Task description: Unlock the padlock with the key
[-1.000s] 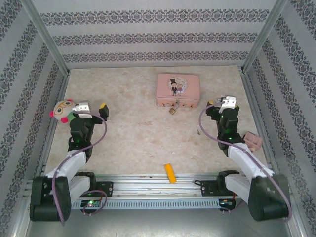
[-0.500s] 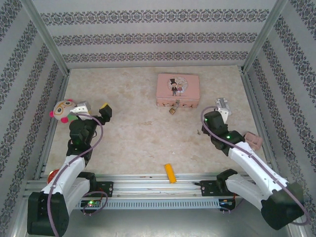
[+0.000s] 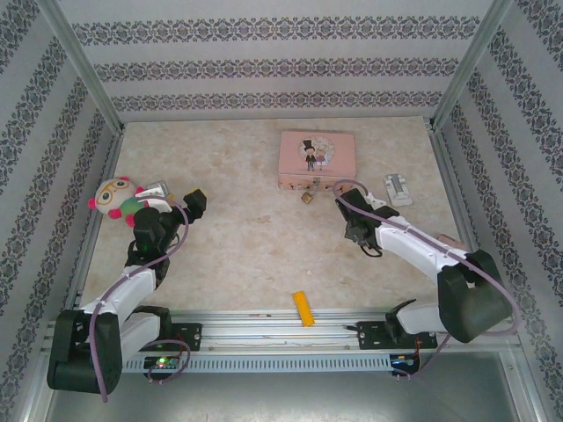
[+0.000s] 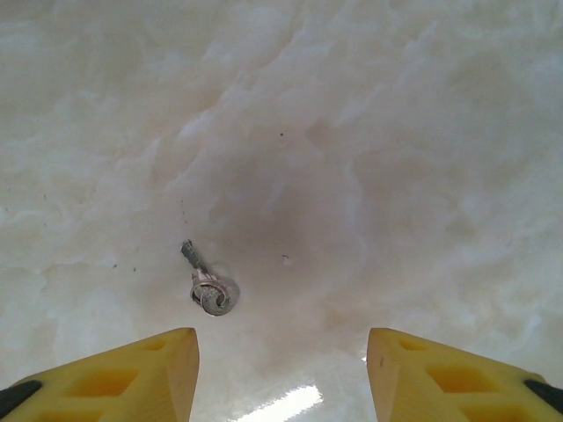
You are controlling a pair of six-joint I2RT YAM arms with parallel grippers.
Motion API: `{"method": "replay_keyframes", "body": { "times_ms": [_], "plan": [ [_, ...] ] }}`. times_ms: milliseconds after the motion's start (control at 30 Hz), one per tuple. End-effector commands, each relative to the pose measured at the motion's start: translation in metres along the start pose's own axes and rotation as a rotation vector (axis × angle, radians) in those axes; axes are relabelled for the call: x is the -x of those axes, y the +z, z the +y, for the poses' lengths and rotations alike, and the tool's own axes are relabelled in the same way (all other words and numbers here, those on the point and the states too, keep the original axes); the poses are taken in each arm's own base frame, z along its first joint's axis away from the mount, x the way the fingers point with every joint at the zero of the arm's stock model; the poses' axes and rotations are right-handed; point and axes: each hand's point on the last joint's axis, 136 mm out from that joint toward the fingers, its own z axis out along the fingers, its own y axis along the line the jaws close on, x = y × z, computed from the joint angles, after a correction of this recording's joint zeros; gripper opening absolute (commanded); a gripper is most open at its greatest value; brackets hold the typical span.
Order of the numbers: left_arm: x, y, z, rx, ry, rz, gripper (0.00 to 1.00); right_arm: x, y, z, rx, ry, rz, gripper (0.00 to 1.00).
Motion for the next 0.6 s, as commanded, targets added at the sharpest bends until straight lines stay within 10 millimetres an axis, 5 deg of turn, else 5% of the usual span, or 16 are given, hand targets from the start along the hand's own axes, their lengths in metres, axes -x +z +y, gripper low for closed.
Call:
{"method": "replay_keyframes", "body": {
  "times_ms": [0, 567],
  "plan": [
    [0.019, 0.001, -0.02, -0.074, 0.005, -0.06, 0.99, 0.003, 0.007, 0.008, 0.028, 0.064, 0.04, 0.52],
    [0.013, -0.003, -0.019, -0.071, 0.007, -0.046, 0.99, -0.009, 0.043, 0.021, -0.003, 0.075, 0.158, 0.46]
  ]
}}
